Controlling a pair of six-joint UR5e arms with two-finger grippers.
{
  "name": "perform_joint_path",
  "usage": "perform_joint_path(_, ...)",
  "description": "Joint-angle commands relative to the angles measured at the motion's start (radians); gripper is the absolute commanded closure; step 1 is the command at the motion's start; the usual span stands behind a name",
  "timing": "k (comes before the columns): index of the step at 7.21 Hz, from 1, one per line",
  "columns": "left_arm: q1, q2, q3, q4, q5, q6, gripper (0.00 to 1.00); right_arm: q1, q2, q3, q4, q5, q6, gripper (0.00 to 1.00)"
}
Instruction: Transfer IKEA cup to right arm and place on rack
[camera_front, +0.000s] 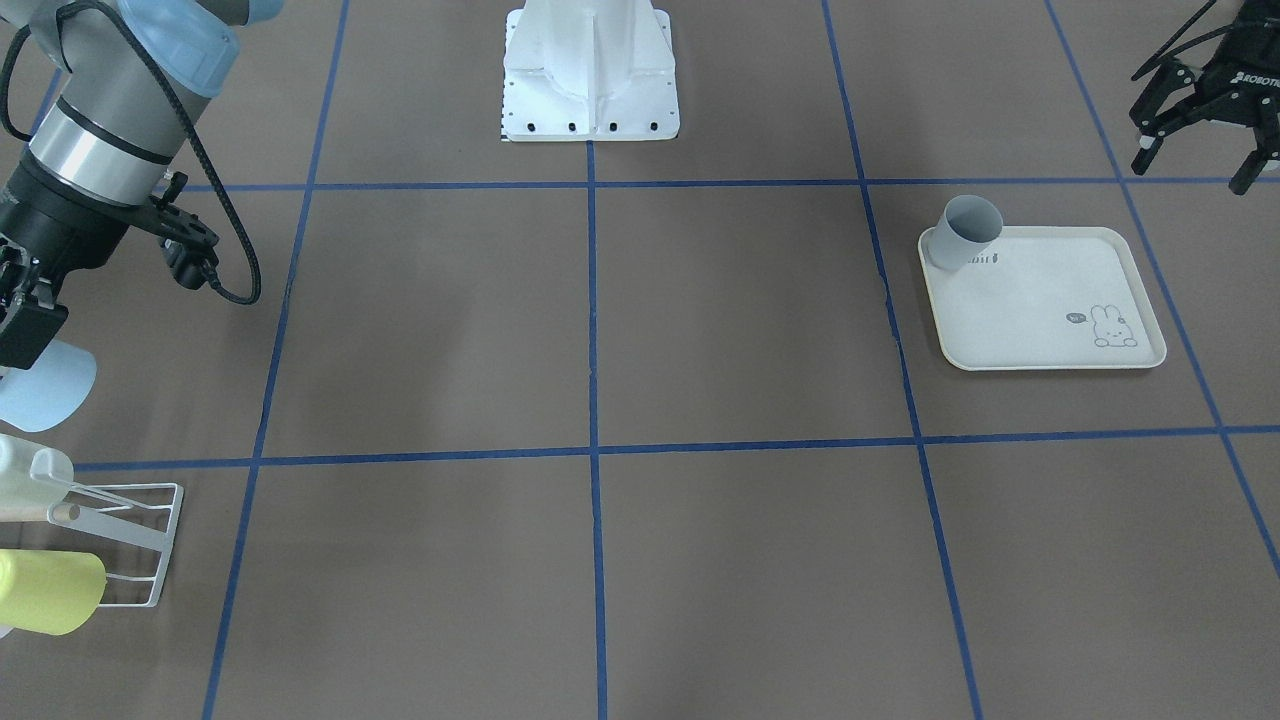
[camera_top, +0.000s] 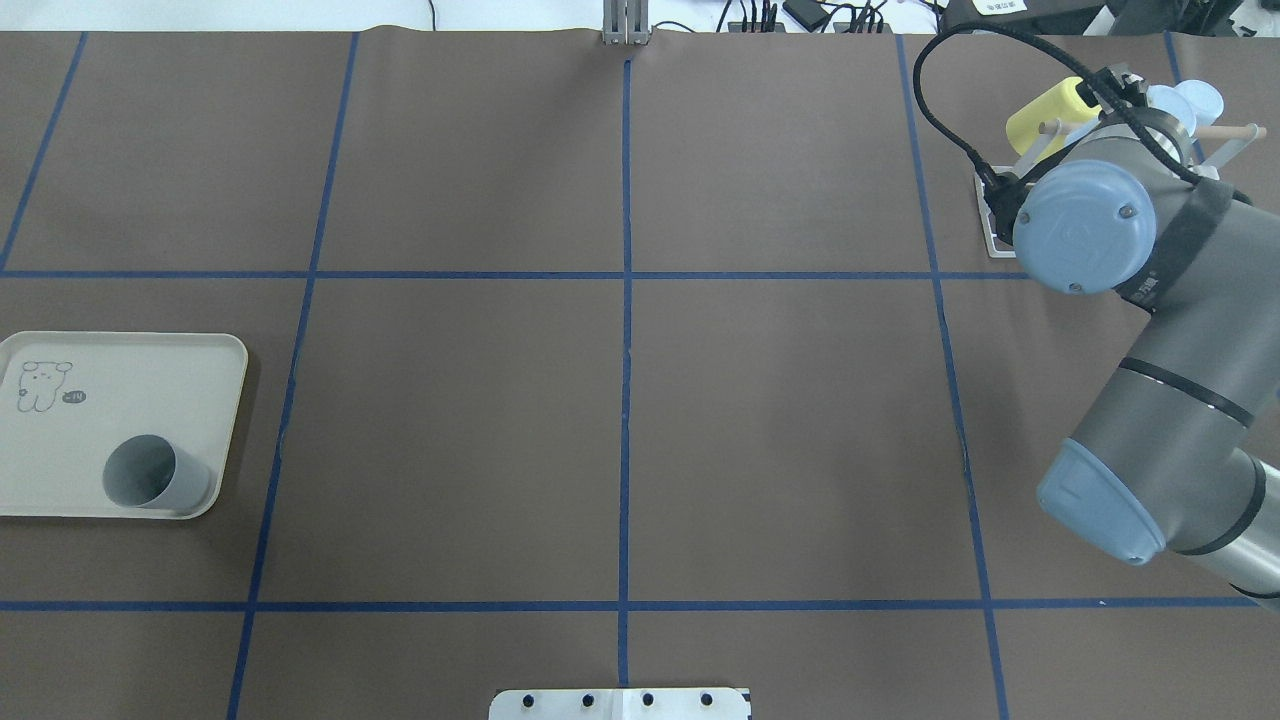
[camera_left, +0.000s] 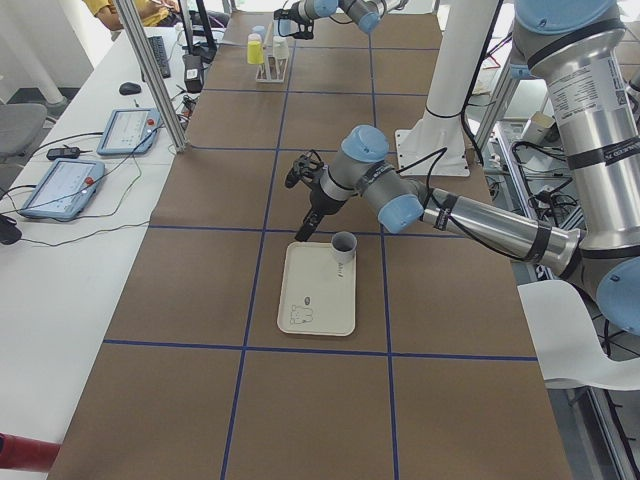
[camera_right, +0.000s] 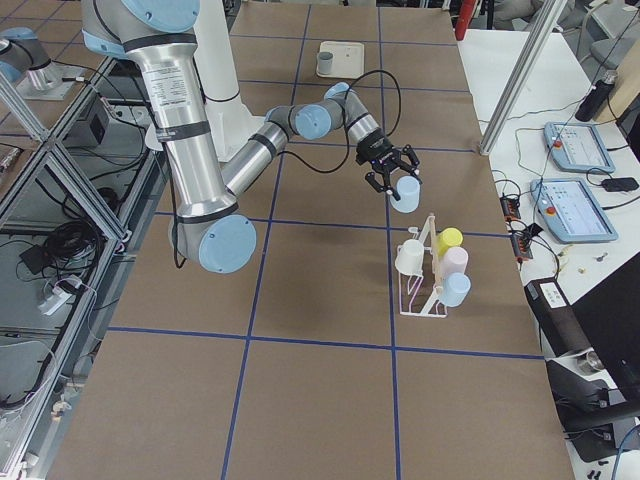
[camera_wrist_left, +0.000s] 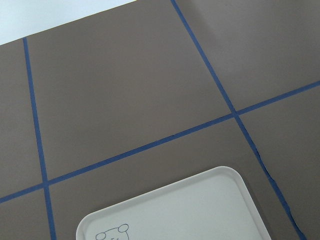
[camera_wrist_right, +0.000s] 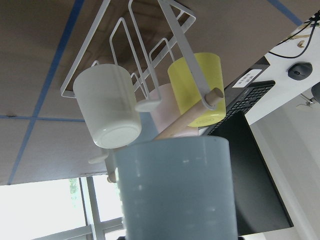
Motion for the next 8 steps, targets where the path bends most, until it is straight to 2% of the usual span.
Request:
perform_joint_path(1, 0.000, 0.000, -0.001, -0.001, 0.000, 0.000, 0.00, -0.002, -0.035, -0.069, 0.167, -0.012, -0.009, 0.82)
perform_joint_path(2, 0.000, 0.000, -0.004, -0.002, -0.002, 0.000, 0.00, -0.002, -0.040, -0.114, 0.231, -0.013, -0.019, 0.82)
perform_joint_path(8, 0.000, 0.002, 0.002, -0.036, 0.000, -0.054, 0.00, 0.002, -0.060, -0.133, 0.233, -0.012, -0.021, 0.82)
